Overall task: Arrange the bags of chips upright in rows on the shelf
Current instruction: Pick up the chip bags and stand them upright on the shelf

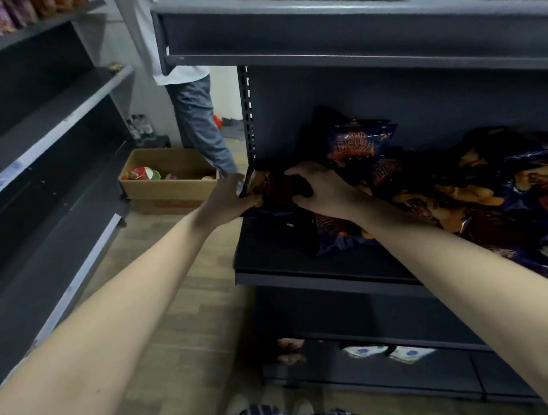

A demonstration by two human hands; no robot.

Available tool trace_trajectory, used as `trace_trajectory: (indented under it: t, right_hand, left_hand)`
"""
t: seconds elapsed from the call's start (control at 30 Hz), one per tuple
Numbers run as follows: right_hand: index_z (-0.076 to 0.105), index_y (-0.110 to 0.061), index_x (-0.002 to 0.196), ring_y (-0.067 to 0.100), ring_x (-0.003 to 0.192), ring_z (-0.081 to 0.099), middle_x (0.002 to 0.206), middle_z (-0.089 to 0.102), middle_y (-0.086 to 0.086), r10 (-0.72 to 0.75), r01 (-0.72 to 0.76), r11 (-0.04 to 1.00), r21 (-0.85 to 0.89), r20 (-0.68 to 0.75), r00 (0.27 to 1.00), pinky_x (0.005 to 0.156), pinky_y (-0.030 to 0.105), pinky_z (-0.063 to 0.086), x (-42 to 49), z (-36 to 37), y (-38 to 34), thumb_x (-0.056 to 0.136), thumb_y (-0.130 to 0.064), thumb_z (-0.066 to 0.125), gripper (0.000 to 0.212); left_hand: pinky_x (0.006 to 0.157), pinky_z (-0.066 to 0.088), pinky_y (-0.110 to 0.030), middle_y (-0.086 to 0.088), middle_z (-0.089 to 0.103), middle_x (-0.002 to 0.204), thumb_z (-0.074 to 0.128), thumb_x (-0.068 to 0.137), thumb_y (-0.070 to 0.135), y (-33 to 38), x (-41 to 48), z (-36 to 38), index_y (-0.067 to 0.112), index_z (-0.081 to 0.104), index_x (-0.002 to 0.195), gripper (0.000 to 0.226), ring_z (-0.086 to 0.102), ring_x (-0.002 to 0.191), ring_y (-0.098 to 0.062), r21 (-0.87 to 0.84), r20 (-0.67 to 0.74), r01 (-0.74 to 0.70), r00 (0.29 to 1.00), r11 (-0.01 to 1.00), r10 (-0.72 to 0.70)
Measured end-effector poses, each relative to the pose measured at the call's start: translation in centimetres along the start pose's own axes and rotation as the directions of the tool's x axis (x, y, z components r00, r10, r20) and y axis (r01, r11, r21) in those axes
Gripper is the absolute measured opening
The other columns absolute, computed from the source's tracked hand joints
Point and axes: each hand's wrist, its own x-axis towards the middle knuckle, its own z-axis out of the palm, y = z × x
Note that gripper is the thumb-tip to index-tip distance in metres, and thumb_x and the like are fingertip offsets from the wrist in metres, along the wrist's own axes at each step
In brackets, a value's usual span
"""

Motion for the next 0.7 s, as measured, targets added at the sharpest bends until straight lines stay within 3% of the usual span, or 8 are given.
trace_trajectory:
  t: [0.07,0.17,0.27,0.37,0.47,0.57,0.63,0.7]
  right_hand:
    - [0.037,-0.016,0.141,0.021,0.132,0.036,0.145,0.036,0.009,0.053,-0.053,0.999,-0.004,0.062,0.997,0.100,0.017,0.026,0.7,0.2,0.2,0.086,-0.024,0.065,0.063]
    - [0.028,-0.018,0.145,0.022,0.136,0.030,0.149,0.030,0.009,0.133,-0.128,0.991,-0.044,0.140,0.981,0.104,0.023,0.026,1.1,0.7,0.6,0.084,-0.031,0.068,0.074]
    - [0.024,-0.017,0.147,0.022,0.137,0.028,0.150,0.029,0.009,0.178,-0.170,0.983,-0.064,0.153,0.972,0.107,0.024,0.024,1.3,1.5,0.8,0.083,-0.032,0.069,0.080]
    - [0.021,-0.017,0.148,0.024,0.137,0.029,0.151,0.030,0.010,0.209,-0.200,0.977,-0.076,0.149,0.967,0.112,0.030,0.027,1.7,1.9,0.5,0.080,-0.032,0.071,0.086]
    - [0.017,-0.018,0.149,0.023,0.138,0.030,0.152,0.029,0.008,0.238,-0.232,0.971,-0.054,0.163,0.958,0.110,0.027,0.026,2.1,1.9,0.3,0.079,-0.027,0.074,0.091]
    - [0.016,-0.018,0.150,0.021,0.138,0.030,0.153,0.029,0.008,0.249,-0.245,0.969,-0.045,0.170,0.953,0.108,0.023,0.025,2.0,1.9,0.2,0.078,-0.023,0.075,0.093]
    - [0.016,-0.017,0.150,0.021,0.138,0.030,0.152,0.029,0.007,0.256,-0.250,0.967,-0.053,0.168,0.952,0.107,0.021,0.023,1.7,2.2,0.1,0.079,-0.020,0.074,0.092]
    - [0.018,-0.018,0.149,0.022,0.138,0.030,0.151,0.030,0.008,0.252,-0.246,0.968,-0.058,0.138,0.958,0.107,0.023,0.024,1.3,2.5,0.1,0.080,-0.018,0.072,0.088]
  left_hand:
    - [0.079,0.036,-0.030,-0.015,0.047,0.135,0.059,0.087,0.042,-0.8,1.3,0.2,0.006,0.031,0.139,0.069,0.048,0.118,-0.030,-0.029,0.062,0.121,0.991,0.992,-0.119]
    - [0.071,0.046,-0.031,-0.010,0.055,0.122,0.055,0.086,0.052,-2.0,2.9,0.5,0.009,0.035,0.138,0.071,0.056,0.100,-0.023,-0.162,0.133,0.244,0.966,0.956,-0.224]
    - [0.080,0.052,-0.034,-0.005,0.056,0.127,0.060,0.082,0.054,-3.2,3.8,0.7,0.015,0.042,0.134,0.067,0.057,0.106,-0.020,-0.347,0.222,0.303,0.946,0.888,-0.236]
    - [0.083,0.054,-0.035,-0.004,0.059,0.123,0.064,0.079,0.053,-3.5,4.8,0.5,0.015,0.045,0.133,0.069,0.060,0.103,-0.019,-0.410,0.280,0.310,0.938,0.858,-0.205]
    - [0.072,0.053,-0.029,-0.003,0.063,0.117,0.065,0.080,0.050,-2.9,5.1,0.3,0.015,0.052,0.127,0.060,0.062,0.098,-0.017,-0.418,0.282,0.261,0.948,0.870,-0.148]
    - [0.062,0.045,-0.021,0.002,0.064,0.108,0.064,0.083,0.046,-2.0,4.9,0.5,0.019,0.059,0.117,0.044,0.060,0.093,-0.014,-0.355,0.220,0.114,0.975,0.928,-0.035]
    - [0.061,0.045,-0.017,0.004,0.064,0.099,0.065,0.084,0.037,-1.1,4.5,0.6,0.022,0.062,0.107,0.027,0.060,0.091,-0.013,-0.390,0.185,0.013,0.981,0.921,0.064]
    - [0.067,0.051,-0.021,0.006,0.062,0.088,0.068,0.083,0.029,-0.3,4.5,0.7,0.027,0.058,0.089,0.012,0.060,0.086,-0.013,-0.451,0.165,0.009,0.984,0.893,0.073]
